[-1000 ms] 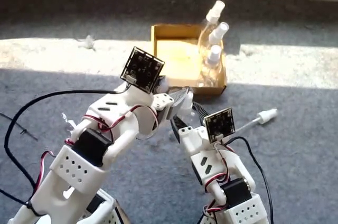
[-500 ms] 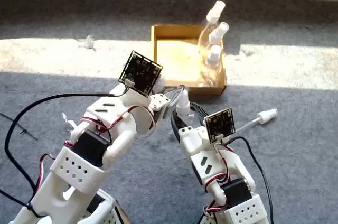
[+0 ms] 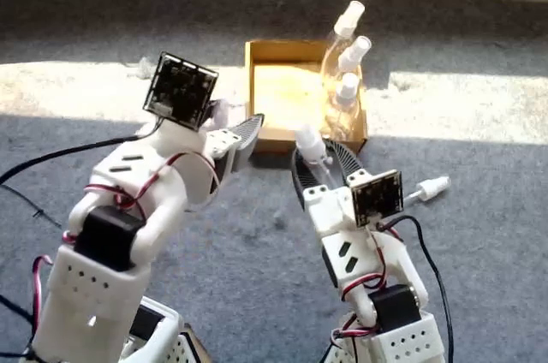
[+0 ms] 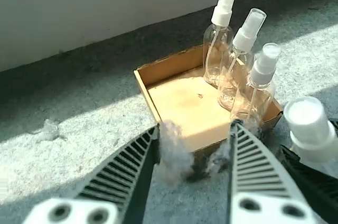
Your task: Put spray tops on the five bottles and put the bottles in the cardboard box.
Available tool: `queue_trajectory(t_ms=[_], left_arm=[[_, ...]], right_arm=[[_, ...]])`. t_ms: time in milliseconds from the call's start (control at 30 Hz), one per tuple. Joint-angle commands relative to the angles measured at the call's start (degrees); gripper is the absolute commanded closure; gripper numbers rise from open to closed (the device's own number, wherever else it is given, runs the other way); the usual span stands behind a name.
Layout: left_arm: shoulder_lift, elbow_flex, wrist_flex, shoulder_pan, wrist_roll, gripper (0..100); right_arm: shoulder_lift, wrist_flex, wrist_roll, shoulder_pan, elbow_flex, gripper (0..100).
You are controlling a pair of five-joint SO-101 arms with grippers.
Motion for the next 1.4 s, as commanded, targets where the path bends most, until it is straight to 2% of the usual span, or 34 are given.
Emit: queue_trajectory(t_ms=[0,67,167,267,367,467,667,833,1167,1367], left_arm=[[-12.8,1.7,1.9,-0.5,-0.5,79],[-17.8,6.1,3.3,1.5,-0.8,79],[-23.6,14.5,3.6,3.7,-4.9,79],[-26.6,20.9,3.5,8.6,-5.5,74],[-27.6,23.8,3.5,13.1,-5.6,71],[-27.6,25.3,1.9,14.1,-5.6,71],[-27.6,29.1,-3.6,10.8,-5.4,71],[-27.6,29.4,-5.5,6.7,-5.4,71],[-27.5,31.4,-8.4,4.5,-5.5,71],[-27.5,32.8,-11.3,-0.6,-5.5,71]], right_arm=[[16.0,-4.2,-0.4,1.2,-12.4,99.5],[24.6,-4.5,-4.4,1.3,-20.2,99.5],[36.5,-3.8,-9.6,1.3,-32.7,99.5],[46.3,-2.9,-14.9,1.3,-43.7,99.5],[53.5,2.1,-20.7,0.8,-52.9,99.5],[55.9,8.0,-25.9,-2.3,-59.7,99.5],[52.1,18.0,-26.0,-9.0,-62.0,99.5],[50.2,24.0,-21.2,-9.2,-62.0,99.5],[49.6,33.4,-20.7,-12.4,-62.0,99.5],[49.6,34.9,-18.2,-13.0,-62.1,99.5]])
